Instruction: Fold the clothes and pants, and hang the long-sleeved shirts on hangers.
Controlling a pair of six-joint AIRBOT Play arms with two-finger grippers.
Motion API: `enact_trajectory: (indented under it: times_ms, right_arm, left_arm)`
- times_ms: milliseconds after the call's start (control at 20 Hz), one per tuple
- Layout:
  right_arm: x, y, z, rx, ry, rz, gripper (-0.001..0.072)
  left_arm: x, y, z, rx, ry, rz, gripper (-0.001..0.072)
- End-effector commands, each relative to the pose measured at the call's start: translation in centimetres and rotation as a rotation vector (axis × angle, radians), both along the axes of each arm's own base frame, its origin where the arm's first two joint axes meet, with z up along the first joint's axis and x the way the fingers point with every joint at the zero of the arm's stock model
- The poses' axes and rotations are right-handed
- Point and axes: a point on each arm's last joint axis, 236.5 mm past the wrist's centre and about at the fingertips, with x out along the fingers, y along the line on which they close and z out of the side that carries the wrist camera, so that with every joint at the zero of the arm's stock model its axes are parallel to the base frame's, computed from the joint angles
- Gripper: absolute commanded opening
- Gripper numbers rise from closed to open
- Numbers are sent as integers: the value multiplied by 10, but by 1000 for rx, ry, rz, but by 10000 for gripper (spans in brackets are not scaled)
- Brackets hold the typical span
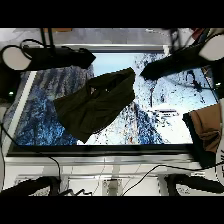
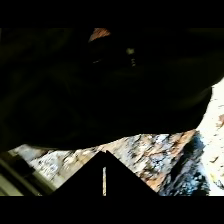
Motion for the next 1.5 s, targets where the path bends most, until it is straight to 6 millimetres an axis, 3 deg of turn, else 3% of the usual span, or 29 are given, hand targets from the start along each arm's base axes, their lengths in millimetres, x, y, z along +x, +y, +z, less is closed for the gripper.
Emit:
enact_trajectory:
  times_ms: [0, 100, 250, 300, 350, 500, 550, 600, 650, 750, 950, 1450]
  right_arm:
    - [-53, 57, -58, -63, 89, 263, 36]
    - [-73, 84, -91, -109, 69, 387, 37]
    - [-69, 129, -111, -80, -74, 419, 37]
    - [-67, 144, -114, -62, -112, 415, 41]
    - [-70, 155, -122, -66, -125, 428, 90]
    - [-91, 170, -168, -182, -84, 529, 106]
    - [-98, 177, -184, -204, -68, 555, 155]
    - [-103, 186, -197, -215, -57, 575, 340]
    - [-108, 196, -211, -222, -59, 591, 477]
    - [-112, 216, -236, -243, -89, 615, 410]
    - [-121, 244, -279, -304, -157, 658, 432]
    - [-88, 267, -286, -250, -271, 532, 458]
  left_arm:
    - [-11, 53, 4, 95, 10, 71, 700]
    - [-21, 107, 8, 206, 12, 172, 700]
    - [-39, 175, 22, 260, 21, 345, 700]
    - [-45, 193, 23, 270, 31, 385, 700]
    - [-52, 208, 22, 282, 51, 418, 700]
    - [-62, 238, 20, 289, 86, 488, 700]
    - [-62, 242, 20, 285, 88, 501, 700]
    - [-61, 242, 19, 282, 90, 504, 700]
    - [-61, 242, 19, 282, 91, 502, 700]
    - [-59, 239, 18, 272, 96, 492, 700]
    - [-53, 240, 9, 274, 117, 489, 700]
    - [-38, 243, -13, 275, 172, 480, 700]
